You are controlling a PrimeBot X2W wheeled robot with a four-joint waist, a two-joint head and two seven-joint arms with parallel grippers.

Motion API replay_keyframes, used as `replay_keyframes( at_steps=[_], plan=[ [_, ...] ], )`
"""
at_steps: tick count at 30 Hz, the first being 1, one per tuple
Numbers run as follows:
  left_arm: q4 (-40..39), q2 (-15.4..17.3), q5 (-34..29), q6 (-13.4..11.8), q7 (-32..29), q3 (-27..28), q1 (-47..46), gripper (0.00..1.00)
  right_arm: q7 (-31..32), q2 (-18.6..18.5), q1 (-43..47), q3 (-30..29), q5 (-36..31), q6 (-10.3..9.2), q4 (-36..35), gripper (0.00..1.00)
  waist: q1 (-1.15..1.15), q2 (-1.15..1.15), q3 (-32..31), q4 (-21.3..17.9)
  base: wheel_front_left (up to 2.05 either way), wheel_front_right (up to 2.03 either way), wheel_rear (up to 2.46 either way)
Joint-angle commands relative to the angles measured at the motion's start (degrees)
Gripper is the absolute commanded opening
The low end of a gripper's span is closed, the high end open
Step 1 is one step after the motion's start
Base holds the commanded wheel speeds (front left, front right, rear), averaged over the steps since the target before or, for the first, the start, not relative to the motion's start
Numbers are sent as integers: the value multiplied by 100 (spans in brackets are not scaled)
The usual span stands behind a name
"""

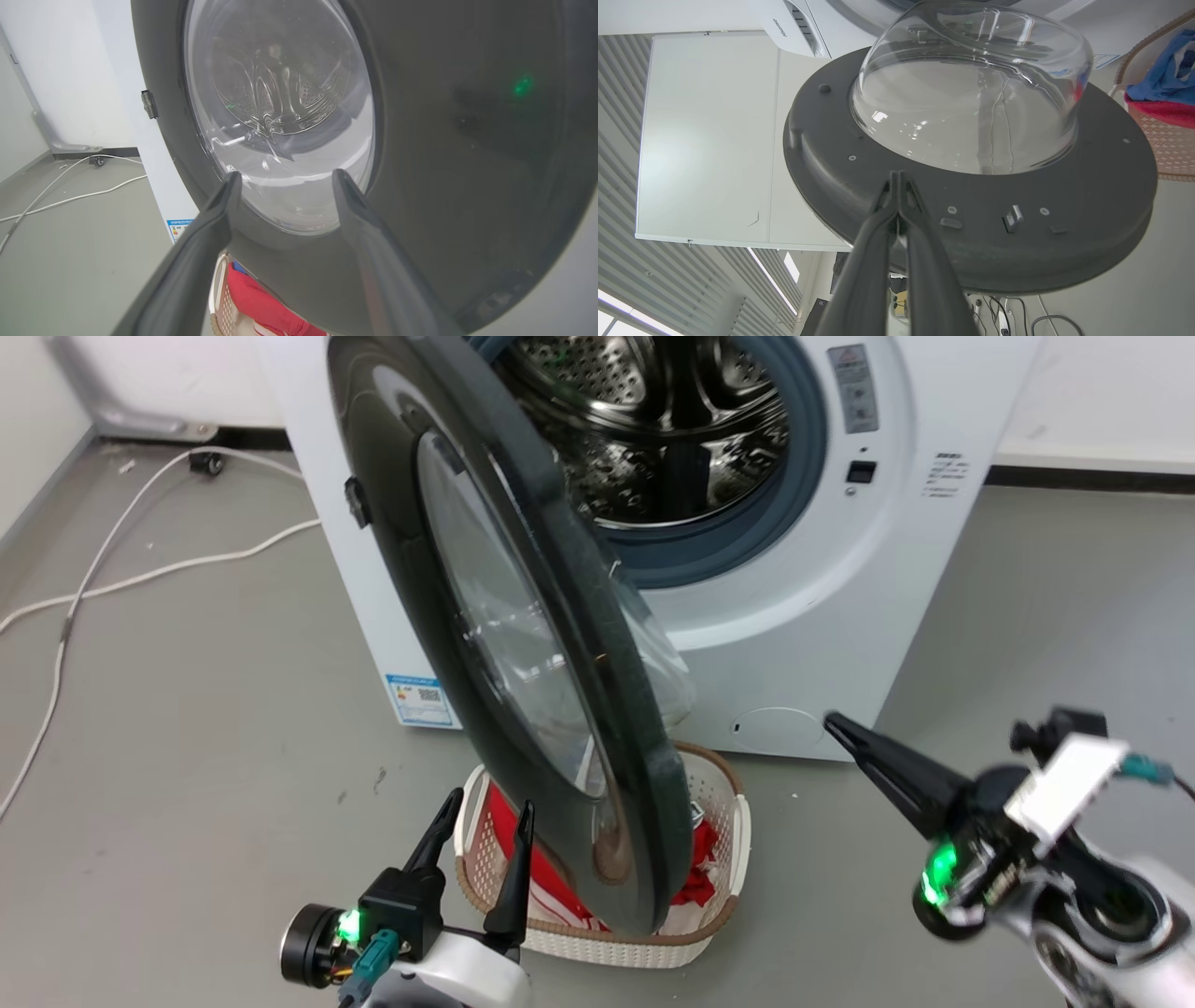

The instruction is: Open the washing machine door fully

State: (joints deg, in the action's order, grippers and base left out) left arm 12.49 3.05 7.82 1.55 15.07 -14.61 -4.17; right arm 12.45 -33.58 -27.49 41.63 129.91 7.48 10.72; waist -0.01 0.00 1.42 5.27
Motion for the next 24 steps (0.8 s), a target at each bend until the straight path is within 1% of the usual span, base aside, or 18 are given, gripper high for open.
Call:
replay_keyframes(
  at_steps=[1, 5, 6, 7, 8, 9, 10, 14, 17, 20, 22, 23, 24],
  plan=[
    [16, 29, 16, 22, 15, 36, 93, 100, -116, -50, 306, -143, -45, 3, -164, 0, 1, 0, -122, -129, 0, 0, 0],
    [21, 46, 35, 21, 15, 129, 177, 100, -641, -150, 1158, -559, -276, 3, -541, 0, 1, 0, -204, -275, 0, 0, 0],
    [20, 48, 33, 22, 15, 147, 194, 100, -790, -164, 1334, -650, -370, 3, -610, 26, 1, 0, -219, -304, 0, 0, 0],
    [18, 50, 38, 23, 15, 168, 215, 100, -935, -156, 1516, -736, -450, 3, -686, 49, 1, 0, -237, -331, 0, 0, 0],
    [17, 52, 37, 20, 15, 194, 238, 100, -1051, -156, 1678, -793, -546, 3, -756, 80, 1, 0, -254, -359, 0, 0, 0],
    [19, 52, 47, 17, 15, 215, 263, 100, -1159, -160, 1832, -842, -631, 3, -819, 95, 1, 0, -268, -378, 0, 0, 0],
    [23, 55, 58, 17, 15, 242, 279, 100, -1285, -161, 1982, -896, -732, 3, -875, 100, 1, 0, -285, -392, 0, 0, 0],
    [43, 55, 84, 24, 15, 323, 349, 100, -1806, -66, 2512, -1134, -992, 3, -1162, 100, 1, 0, -374, -420, 0, 0, 0],
    [51, 67, 84, 34, 15, 380, 420, 100, -2290, -167, 2843, -1238, -1418, 3, -1336, 100, 1, 0, -442, -439, 0, 0, 0],
    [51, 72, 88, 27, 15, 435, 465, 100, -2650, -332, 3073, -1275, -2084, 3, -1251, 100, 1, 0, -493, -473, 0, 0, 0],
    [58, 71, 95, 20, 15, 471, 508, 100, -2743, -539, 3168, -1339, -2769, 2, -977, 100, 1, 0, -516, -506, 0, 0, 0],
    [59, 71, 102, 11, 15, 490, 517, 100, -2754, -541, 3173, -1490, -3128, 3, -782, 100, 1, 0, -524, -532, 0, 0, 0],
    [59, 71, 104, 6, 15, 507, 516, 100, -2756, -445, 3170, -1713, -3530, 3, -624, 100, 1, 0, -533, -558, 0, 0, 0]
  ],
)
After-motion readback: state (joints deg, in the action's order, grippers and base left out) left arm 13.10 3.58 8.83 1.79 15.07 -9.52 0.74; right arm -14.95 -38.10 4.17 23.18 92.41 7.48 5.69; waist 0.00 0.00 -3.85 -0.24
